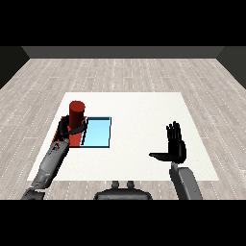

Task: Pick the red can and put it in the red box

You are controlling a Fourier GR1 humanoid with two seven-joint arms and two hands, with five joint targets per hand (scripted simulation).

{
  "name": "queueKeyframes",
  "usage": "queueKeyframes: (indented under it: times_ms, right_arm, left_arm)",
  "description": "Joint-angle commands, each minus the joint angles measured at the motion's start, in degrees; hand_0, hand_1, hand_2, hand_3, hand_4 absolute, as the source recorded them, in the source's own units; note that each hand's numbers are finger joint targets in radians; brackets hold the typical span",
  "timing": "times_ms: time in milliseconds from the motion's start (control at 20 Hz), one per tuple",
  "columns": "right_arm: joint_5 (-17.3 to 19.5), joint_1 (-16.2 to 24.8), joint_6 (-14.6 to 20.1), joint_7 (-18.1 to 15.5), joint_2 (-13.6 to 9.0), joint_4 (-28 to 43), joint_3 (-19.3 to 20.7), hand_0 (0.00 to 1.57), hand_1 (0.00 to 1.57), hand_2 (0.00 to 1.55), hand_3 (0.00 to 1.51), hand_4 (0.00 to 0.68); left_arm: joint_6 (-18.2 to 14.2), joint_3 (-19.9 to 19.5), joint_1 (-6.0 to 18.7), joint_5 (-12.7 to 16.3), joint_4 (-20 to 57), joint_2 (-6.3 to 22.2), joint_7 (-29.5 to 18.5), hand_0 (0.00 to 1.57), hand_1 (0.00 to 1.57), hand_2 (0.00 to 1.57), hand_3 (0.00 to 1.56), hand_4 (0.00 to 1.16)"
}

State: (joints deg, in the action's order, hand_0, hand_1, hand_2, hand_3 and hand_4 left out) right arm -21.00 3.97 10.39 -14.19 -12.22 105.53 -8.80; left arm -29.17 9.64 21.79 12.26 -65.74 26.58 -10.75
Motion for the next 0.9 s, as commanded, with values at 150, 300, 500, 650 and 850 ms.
queueKeyframes:
  times_ms: [150, 300, 500, 650, 850]
  right_arm:
    - [0.26, -3.41, -0.8, -1.0, -0.22, -6.9, 2.52, 0.0, 0.0, 0.0, 0.0, 0.0]
    - [0.26, -3.6, -0.8, -3.17, 1.7, -8.34, 1.98, 0.0, 0.0, 0.0, 0.0, 0.0]
    - [1.2, -2.81, -1.02, -3.94, 0.81, -8.88, 2.51, 0.0, 0.0, 0.0, 0.0, 0.0]
    - [1.24, -6.43, -2.33, -5.68, 1.26, -15.01, 3.29, 0.0, 0.0, 0.0, 0.0, 0.0]
    - [2.07, -7.09, -1.41, -5.2, 1.47, -14.0, 3.09, 0.0, 0.0, 0.0, 0.0, 0.0]
  left_arm:
    - [1.99, -0.44, 6.09, -5.44, 23.88, 3.59, 2.95, 1.57, 1.57, 1.55, 1.47, 1.05]
    - [5.39, -1.56, 8.64, -6.2, 33.33, 7.69, 5.7, 1.57, 1.57, 1.53, 1.42, 1.0]
    - [5.48, 0.48, 12.73, -9.58, 45.4, 5.08, 8.29, 1.06, 1.06, 0.98, 0.62, 0.82]
    - [4.26, 0.13, 13.72, -9.96, 51.6, 0.55, 7.68, 0.0, 0.0, 0.32, 0.0, 0.71]
    - [10.45, -0.49, 13.34, -10.14, 55.84, 1.12, 0.85, 0.88, 0.88, 0.93, 0.78, 0.52]
